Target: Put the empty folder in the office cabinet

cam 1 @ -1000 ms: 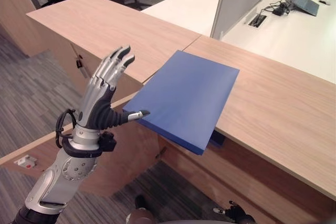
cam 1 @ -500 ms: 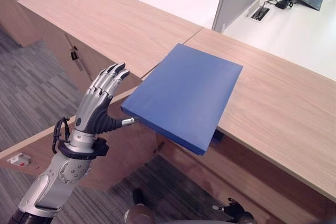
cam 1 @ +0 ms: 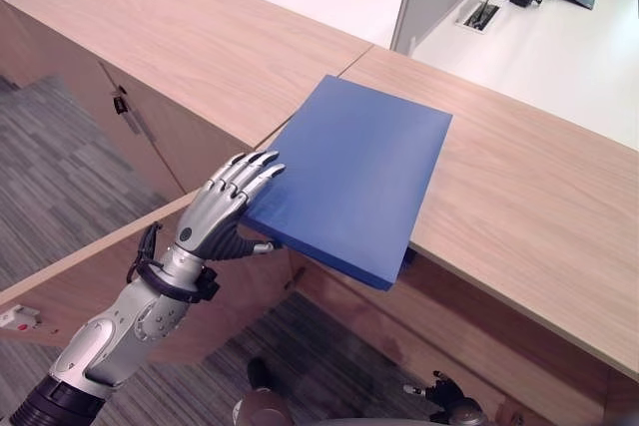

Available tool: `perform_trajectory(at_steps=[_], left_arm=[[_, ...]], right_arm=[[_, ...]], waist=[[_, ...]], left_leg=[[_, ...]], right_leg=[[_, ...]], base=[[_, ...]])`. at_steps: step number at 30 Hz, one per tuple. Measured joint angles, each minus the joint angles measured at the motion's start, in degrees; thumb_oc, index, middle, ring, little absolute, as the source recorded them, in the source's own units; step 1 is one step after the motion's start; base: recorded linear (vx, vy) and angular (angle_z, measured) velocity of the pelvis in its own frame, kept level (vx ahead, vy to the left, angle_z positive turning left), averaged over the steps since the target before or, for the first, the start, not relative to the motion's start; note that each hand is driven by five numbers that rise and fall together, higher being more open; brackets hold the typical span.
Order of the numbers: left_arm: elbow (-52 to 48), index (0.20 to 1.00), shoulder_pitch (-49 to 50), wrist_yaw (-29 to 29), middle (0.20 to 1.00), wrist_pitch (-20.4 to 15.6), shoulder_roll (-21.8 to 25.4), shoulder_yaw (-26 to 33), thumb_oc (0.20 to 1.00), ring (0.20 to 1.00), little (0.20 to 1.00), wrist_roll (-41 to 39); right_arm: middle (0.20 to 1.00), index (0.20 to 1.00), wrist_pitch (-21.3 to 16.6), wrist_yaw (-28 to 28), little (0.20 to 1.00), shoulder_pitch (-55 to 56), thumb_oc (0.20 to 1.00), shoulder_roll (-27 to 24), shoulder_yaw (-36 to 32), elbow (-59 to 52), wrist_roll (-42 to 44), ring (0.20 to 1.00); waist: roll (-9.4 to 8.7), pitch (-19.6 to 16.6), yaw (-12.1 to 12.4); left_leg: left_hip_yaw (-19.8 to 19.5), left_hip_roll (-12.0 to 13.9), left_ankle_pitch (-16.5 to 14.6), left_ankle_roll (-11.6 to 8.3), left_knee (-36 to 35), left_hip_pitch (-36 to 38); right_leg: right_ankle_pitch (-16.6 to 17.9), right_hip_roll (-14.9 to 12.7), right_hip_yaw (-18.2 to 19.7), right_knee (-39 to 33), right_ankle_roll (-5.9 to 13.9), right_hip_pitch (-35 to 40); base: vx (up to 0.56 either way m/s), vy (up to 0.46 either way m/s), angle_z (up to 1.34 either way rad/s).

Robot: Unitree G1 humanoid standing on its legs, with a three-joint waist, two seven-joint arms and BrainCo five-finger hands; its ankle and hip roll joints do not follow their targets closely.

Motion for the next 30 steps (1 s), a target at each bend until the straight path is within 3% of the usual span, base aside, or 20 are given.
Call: perform_trajectory(at_steps=[12,17,21,30], left_arm=[[1.4,1.000,-1.6,-0.7,1.000,-0.3,1.7,-0.9,1.000,1.000,1.000,4.8],[4.4,1.000,-6.6,0.4,1.000,0.4,1.3,-4.2,1.000,1.000,1.000,8.1],[5.6,1.000,-9.3,0.9,1.000,1.3,1.3,-5.0,1.000,1.000,1.000,11.2],[8.6,1.000,-13.0,4.0,1.000,4.7,1.1,-6.9,1.000,1.000,1.000,16.1]], right_arm=[[1.000,1.000,0.0,0.0,1.000,0.1,1.000,0.0,0.0,0.0,-0.1,1.000],[1.000,1.000,0.0,0.0,1.000,0.1,1.000,0.0,0.2,0.0,-0.1,1.000],[1.000,1.000,0.0,0.0,1.000,0.0,1.000,0.0,0.2,-0.1,-0.1,1.000],[1.000,1.000,0.0,-0.2,1.000,0.1,1.000,0.0,0.3,0.0,-0.4,1.000]], waist=[[-0.01,0.0,-0.1],[-0.05,0.0,-0.3],[-0.21,-0.1,-1.7],[0.18,-0.6,-2.4]], left_leg=[[0.8,0.6,0.0,-0.01,0.2,0.1],[0.9,0.6,0.0,0.00,0.2,0.2],[1.1,0.8,0.0,0.00,0.3,0.3],[2.1,1.4,0.0,0.00,0.5,1.2]], right_leg=[[0.2,0.2,0.8,0.0,-0.28,-0.5],[0.2,0.3,0.9,0.2,-0.30,-0.4],[0.2,0.2,1.3,0.4,-0.32,-0.6],[0.3,0.4,2.4,0.5,-0.52,-0.5]], base=[[0.00,-0.001,-0.02],[0.00,0.000,-0.01],[0.00,0.003,-0.04],[0.00,0.001,-0.07]])
